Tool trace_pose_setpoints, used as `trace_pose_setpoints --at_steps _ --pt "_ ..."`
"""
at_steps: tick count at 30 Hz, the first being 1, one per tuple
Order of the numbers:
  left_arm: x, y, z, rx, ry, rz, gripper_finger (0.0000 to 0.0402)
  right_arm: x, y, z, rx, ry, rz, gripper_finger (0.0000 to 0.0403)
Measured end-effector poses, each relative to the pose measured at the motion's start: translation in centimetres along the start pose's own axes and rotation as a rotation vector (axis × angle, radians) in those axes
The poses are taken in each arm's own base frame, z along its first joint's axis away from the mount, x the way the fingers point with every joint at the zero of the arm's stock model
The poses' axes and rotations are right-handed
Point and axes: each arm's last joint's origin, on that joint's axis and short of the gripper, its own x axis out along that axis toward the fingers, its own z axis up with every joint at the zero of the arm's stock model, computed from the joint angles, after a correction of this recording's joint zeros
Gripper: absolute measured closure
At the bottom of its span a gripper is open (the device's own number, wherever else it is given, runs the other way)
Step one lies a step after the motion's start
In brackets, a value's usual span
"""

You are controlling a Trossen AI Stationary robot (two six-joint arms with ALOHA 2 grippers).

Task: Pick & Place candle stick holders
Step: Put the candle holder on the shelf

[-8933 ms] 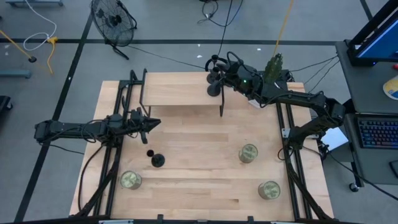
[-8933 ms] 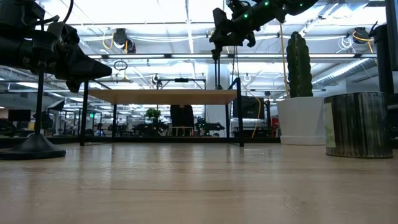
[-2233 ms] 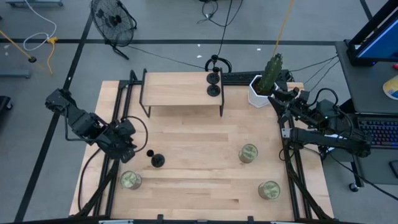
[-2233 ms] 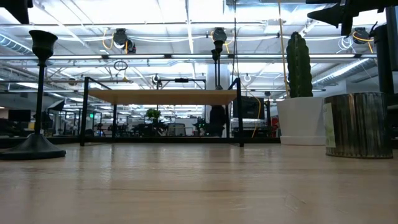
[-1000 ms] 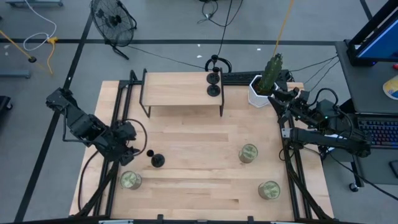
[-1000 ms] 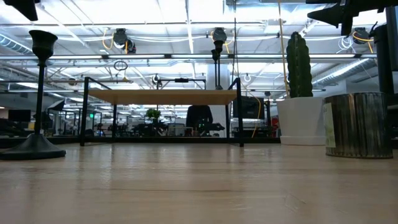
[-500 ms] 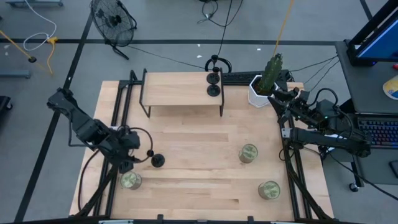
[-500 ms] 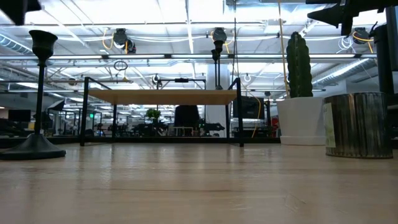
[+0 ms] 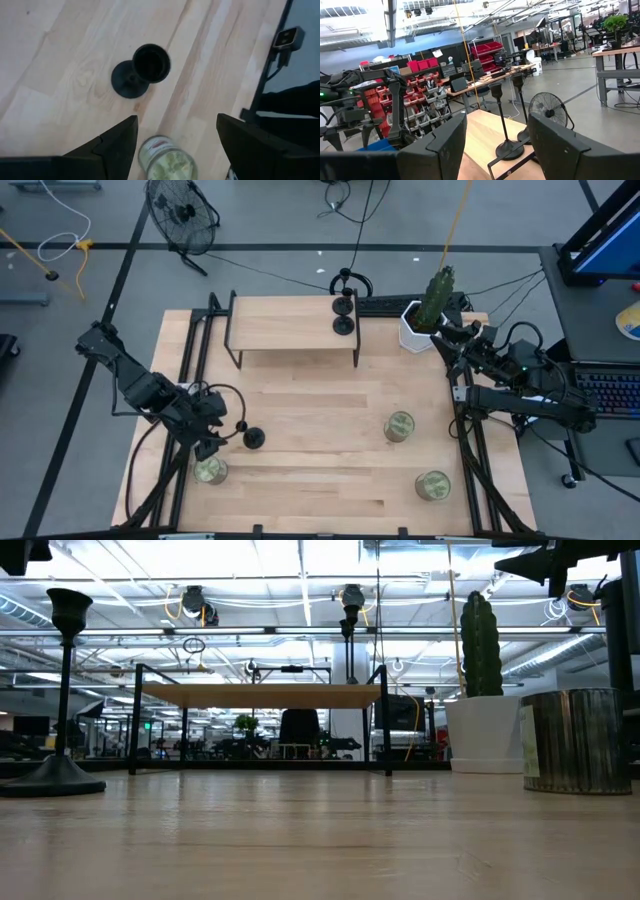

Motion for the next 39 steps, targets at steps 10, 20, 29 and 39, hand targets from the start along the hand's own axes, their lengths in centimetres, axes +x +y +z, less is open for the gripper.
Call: trace_pose_setpoints --at_steps 10,20,29,39 --pt "0.0 0.0 0.1 -0.007 -0.044 0.015 0.0123 0.0 0.0 0.0 0.0 0.0 0.0 0.0195" --pt "3.4 -0.3 -1.1 0.194 0.048 0.148 0.0123 0.0 0.0 0.0 0.0 0.0 0.0 0.0195" --pt "5.2 0.5 -2.1 0.071 -0.082 0.265 0.0124 0.0 0.0 0.0 0.0 0.0 0.0 0.0195" --pt "6.6 -0.6 -2.6 0.142 -0.158 0.287 0.0123 0.0 0.0 0.0 0.0 0.0 0.0 0.0195"
